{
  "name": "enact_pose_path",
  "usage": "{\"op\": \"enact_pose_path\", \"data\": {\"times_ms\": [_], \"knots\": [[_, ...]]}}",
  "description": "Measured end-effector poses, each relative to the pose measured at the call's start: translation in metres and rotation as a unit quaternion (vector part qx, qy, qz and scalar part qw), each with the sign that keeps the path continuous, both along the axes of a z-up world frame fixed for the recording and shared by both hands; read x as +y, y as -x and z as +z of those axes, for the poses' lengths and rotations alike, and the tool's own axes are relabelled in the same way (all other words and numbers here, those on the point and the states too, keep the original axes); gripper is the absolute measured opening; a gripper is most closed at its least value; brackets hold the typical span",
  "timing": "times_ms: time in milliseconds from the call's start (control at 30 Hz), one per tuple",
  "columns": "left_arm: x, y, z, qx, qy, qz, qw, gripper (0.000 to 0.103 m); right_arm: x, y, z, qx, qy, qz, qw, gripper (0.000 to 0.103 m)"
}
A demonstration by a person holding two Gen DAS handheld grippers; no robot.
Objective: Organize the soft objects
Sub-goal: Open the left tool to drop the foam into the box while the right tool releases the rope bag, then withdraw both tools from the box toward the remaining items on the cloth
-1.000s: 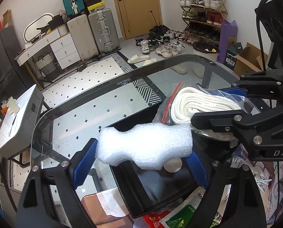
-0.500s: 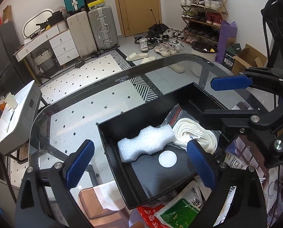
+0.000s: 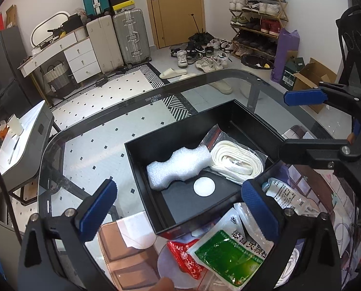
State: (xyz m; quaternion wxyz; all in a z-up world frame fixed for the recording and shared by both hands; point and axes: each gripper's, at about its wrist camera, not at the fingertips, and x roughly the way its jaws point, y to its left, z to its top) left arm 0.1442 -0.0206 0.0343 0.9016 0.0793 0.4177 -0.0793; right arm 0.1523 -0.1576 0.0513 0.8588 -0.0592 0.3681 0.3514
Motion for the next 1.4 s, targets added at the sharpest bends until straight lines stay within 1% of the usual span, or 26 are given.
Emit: {"op": "enact_pose_path", "data": {"times_ms": [400,600,767,833,1000,1133,1300,1400], "knots": [[-0.003,0.028,-0.013,0.011,0.007,0.023,0.9996,0.103,-0.021,0.029,-0.009,0.015,-0.005,-0.001,1.0,0.1],[-0.002,0.037,-0.02,0.026,0.014,0.056,0.998,0.103,-0.023,0.042,-0.018,0.02,0.008,0.004,1.0,0.1],[-0.004,0.048,-0.025,0.032,0.029,0.068,0.9967,0.103,-0.026,0.055,-0.022,0.019,0.02,0.008,1.0,0.1],[-0.005,0.052,-0.026,0.038,0.039,0.072,0.9959,0.103,-0.027,0.059,-0.022,0.017,0.021,0.007,1.0,0.1],[-0.01,0.061,-0.031,0.05,0.044,0.089,0.9938,0.103,-0.027,0.065,-0.024,0.022,0.028,0.011,0.999,0.1],[-0.011,0.067,-0.037,0.059,0.069,0.103,0.9905,0.103,-0.029,0.07,-0.027,0.026,0.034,0.015,0.999,0.1],[-0.015,0.074,-0.04,0.054,0.059,0.125,0.9889,0.103,-0.03,0.075,-0.033,0.029,0.043,0.02,0.998,0.1],[-0.015,0.078,-0.041,0.057,0.07,0.14,0.9859,0.103,-0.033,0.078,-0.037,0.031,0.046,0.021,0.998,0.1]]}}
